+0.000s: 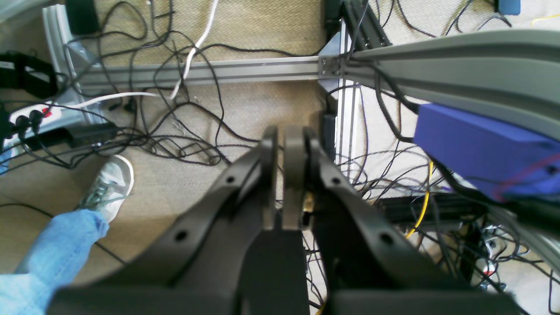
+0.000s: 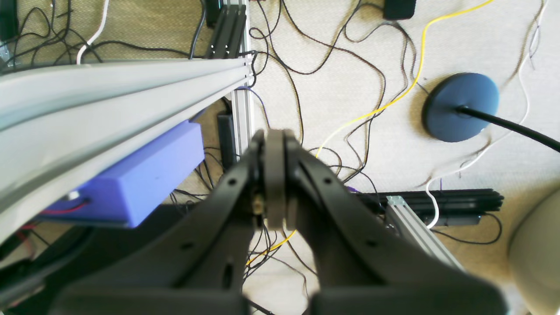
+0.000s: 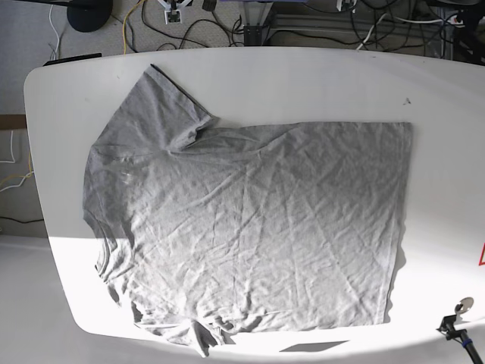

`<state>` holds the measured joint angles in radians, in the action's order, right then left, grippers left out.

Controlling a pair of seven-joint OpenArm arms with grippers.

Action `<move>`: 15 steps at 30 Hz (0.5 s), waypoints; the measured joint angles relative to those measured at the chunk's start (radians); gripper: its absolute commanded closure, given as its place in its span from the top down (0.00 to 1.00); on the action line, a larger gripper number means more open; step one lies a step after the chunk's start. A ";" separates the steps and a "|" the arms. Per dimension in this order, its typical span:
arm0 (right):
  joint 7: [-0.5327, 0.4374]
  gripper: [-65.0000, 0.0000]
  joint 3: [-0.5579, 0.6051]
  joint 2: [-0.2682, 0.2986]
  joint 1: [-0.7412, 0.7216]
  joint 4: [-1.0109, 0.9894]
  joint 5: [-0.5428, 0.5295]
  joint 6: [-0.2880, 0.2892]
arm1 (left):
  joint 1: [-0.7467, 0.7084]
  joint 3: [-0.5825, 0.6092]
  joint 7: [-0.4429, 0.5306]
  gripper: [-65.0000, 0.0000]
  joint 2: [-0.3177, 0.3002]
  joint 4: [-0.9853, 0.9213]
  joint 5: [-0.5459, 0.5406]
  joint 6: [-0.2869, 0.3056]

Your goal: Fold the T-shirt properly

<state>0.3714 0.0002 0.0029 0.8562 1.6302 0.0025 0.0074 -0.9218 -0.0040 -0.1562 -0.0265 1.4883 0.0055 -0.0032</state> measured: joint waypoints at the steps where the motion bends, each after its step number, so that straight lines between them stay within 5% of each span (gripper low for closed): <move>1: -0.005 0.00 0.000 0.000 0.021 0.033 0.000 0.000 | -0.025 0.000 -0.013 0.02 -0.001 0.038 0.000 0.000; 15: 0.002 0.00 0.001 0.000 0.219 0.279 -0.003 0.000 | -0.212 -0.004 -0.080 0.02 -0.032 0.383 0.002 0.000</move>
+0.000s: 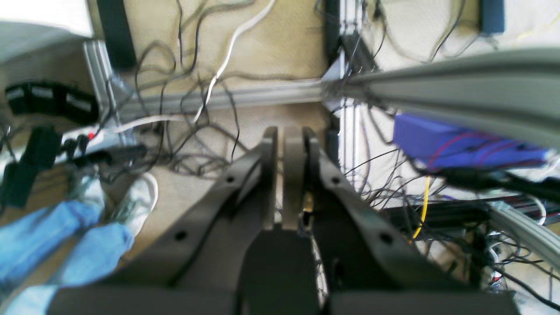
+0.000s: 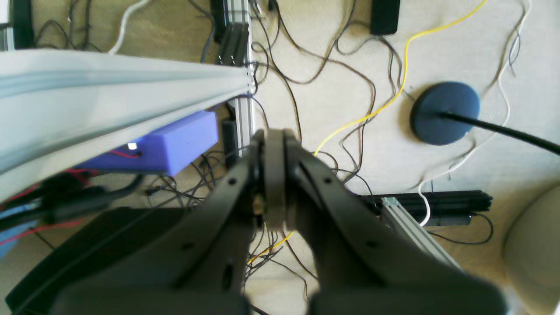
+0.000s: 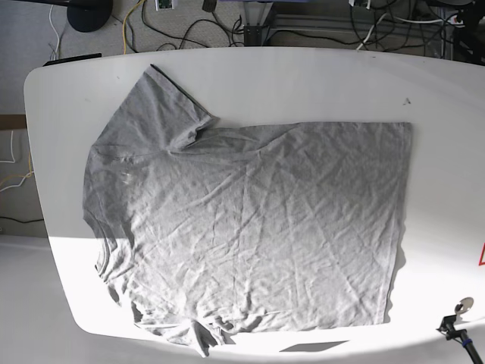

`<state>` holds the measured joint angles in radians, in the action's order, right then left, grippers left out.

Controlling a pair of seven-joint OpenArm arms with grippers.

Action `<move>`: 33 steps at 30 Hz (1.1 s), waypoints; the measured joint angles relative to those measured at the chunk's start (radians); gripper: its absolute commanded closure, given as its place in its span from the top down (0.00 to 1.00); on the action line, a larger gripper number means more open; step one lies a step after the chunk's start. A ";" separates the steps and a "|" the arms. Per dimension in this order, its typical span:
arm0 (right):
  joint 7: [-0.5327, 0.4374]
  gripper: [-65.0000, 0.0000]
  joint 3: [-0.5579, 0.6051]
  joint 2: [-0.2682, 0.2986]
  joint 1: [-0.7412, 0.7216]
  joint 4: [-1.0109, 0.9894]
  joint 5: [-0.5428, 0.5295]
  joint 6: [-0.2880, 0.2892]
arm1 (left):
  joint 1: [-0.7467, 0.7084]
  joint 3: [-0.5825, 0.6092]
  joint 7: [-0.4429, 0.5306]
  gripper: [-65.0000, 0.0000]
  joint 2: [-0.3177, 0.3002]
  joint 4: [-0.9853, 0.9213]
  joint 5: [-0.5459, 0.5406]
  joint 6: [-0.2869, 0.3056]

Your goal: Fold the T-shirt properly

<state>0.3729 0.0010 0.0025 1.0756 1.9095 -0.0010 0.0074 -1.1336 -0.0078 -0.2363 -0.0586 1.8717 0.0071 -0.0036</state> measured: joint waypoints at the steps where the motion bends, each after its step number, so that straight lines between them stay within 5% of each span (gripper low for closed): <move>1: -0.001 0.00 0.000 0.000 0.008 0.017 0.000 0.000 | -0.007 0.003 0.000 0.02 0.001 0.012 0.000 0.000; 16: -0.069 0.00 0.000 -0.002 0.033 0.082 0.000 0.000 | 0.016 -0.018 -0.001 0.02 -0.017 0.087 0.000 -0.004; 24: -0.228 0.01 0.000 0.003 0.022 0.085 0.000 0.000 | 0.106 -0.048 0.003 0.02 -0.017 0.108 -0.003 0.001; 27: -0.296 0.01 0.001 0.003 0.000 0.086 0.000 0.001 | 0.117 -0.066 0.077 0.03 -0.017 0.115 -0.004 0.003; 29: -0.319 0.01 0.000 0.003 -0.008 0.085 0.000 0.000 | 0.129 -0.075 0.084 0.11 -0.017 0.114 -0.004 0.004; 33: -0.329 0.01 0.000 0.003 -0.069 0.085 0.000 0.003 | 0.198 -0.093 0.102 0.44 -0.018 0.119 -0.002 0.002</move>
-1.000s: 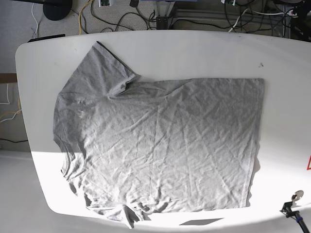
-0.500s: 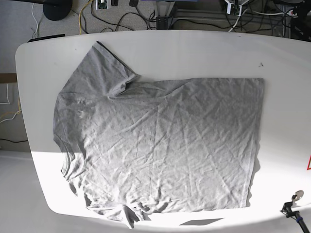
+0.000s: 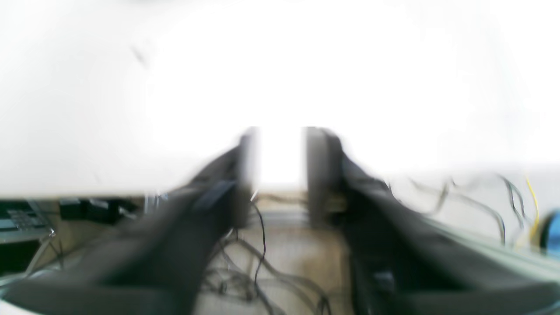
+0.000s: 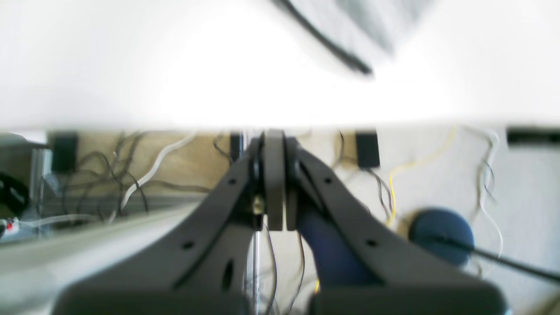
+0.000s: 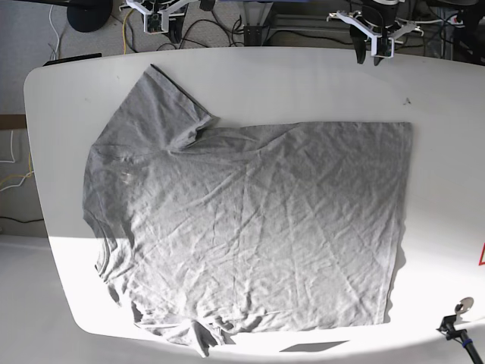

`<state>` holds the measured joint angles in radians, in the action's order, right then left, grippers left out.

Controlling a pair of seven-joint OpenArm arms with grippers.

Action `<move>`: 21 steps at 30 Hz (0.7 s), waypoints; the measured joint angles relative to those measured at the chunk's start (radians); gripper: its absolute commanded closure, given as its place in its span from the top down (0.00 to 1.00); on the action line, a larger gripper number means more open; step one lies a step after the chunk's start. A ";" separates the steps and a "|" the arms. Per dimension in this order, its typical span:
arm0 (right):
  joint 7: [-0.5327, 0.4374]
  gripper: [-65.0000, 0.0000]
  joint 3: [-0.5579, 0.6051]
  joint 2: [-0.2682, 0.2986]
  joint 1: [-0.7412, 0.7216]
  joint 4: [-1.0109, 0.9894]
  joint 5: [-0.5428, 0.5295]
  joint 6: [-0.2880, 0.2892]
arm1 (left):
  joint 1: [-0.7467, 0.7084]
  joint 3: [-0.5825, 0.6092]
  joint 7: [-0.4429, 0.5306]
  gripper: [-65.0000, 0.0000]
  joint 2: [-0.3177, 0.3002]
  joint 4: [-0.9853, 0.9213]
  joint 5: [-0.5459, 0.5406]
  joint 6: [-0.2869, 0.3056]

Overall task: Fold the T-shirt properly
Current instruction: 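Move both grippers down toward the shoulder corners of the grey T-shirt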

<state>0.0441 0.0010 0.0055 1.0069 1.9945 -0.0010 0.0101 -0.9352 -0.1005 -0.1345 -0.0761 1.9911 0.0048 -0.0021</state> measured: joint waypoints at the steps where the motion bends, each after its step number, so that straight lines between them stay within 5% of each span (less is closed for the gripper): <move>1: -0.003 0.02 0.000 0.000 -0.016 0.001 0.000 -0.003 | 0.012 0.000 0.000 0.49 0.000 0.003 -0.001 0.001; 11: 0.003 0.29 -0.002 -0.006 -0.163 0.000 -0.008 -0.007 | 0.132 -0.009 -0.003 0.50 -0.013 0.004 -0.002 0.003; 18: 0.070 0.58 -0.073 -0.008 -0.258 -0.002 -0.209 -0.010 | 0.201 -0.015 -0.006 0.50 -0.013 0.004 -0.002 0.003; 21: 0.095 0.58 -0.139 -0.008 -0.284 -0.003 -0.343 -0.014 | 0.223 -0.027 -0.007 0.50 -0.019 0.004 -0.054 0.087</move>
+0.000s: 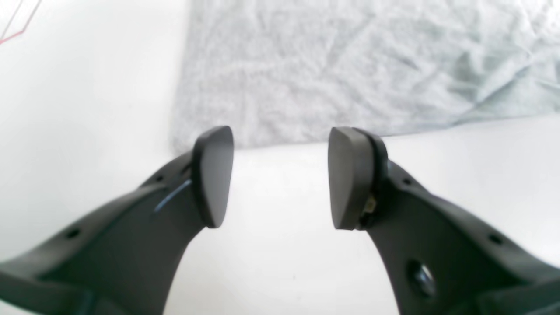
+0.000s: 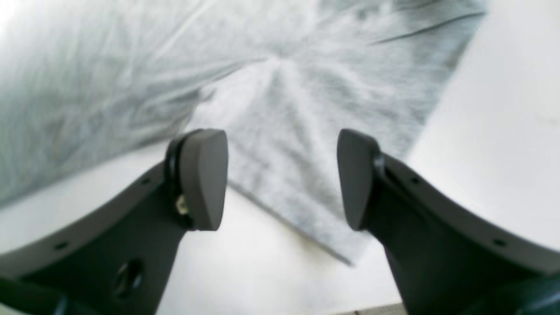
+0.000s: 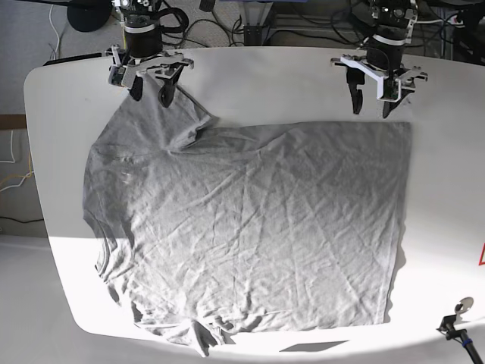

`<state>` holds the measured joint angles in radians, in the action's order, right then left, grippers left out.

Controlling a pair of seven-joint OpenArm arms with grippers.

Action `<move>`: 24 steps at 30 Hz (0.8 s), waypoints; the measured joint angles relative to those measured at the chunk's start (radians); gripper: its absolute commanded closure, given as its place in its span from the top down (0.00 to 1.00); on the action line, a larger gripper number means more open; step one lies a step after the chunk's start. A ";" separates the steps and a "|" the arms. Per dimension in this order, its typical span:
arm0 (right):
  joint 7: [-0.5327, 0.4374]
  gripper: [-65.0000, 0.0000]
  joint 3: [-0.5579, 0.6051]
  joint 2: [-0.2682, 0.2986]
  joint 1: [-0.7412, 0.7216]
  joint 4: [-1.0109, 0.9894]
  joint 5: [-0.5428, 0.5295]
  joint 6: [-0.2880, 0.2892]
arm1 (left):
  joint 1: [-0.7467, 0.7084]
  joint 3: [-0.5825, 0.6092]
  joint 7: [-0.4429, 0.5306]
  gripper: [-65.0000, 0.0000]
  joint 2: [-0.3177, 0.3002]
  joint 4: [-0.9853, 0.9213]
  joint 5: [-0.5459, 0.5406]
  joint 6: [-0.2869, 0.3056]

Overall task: Fold the T-shirt properly
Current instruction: 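Move both grippers down toward the shoulder corners of the grey T-shirt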

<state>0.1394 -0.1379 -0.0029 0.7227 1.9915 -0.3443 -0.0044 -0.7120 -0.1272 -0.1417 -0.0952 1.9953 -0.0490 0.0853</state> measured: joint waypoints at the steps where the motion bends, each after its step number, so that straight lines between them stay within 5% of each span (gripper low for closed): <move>1: 0.016 0.58 -0.019 0.000 -0.005 0.000 -0.048 0.000 | 0.010 -0.015 -0.002 0.50 0.001 0.000 -0.032 0.019; 11: 0.193 0.58 -0.168 0.005 -0.012 -0.003 -0.456 0.003 | 0.177 -0.341 -0.396 0.50 0.004 -0.006 -0.361 0.230; 19: 0.375 0.58 -0.299 0.003 -0.011 -0.004 -0.615 0.004 | 0.287 -0.540 -0.626 0.50 0.009 -0.006 -0.419 0.355; 24: 0.449 0.58 -0.345 0.003 -0.008 -0.044 -0.684 0.003 | 0.318 -0.597 -0.681 0.50 0.012 -0.049 -0.474 0.364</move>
<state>0.5884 -0.4828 0.0006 0.7143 1.9476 -1.0286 -0.0013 -0.3943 -0.7246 -0.8230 -0.0834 1.9461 -0.5228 0.4488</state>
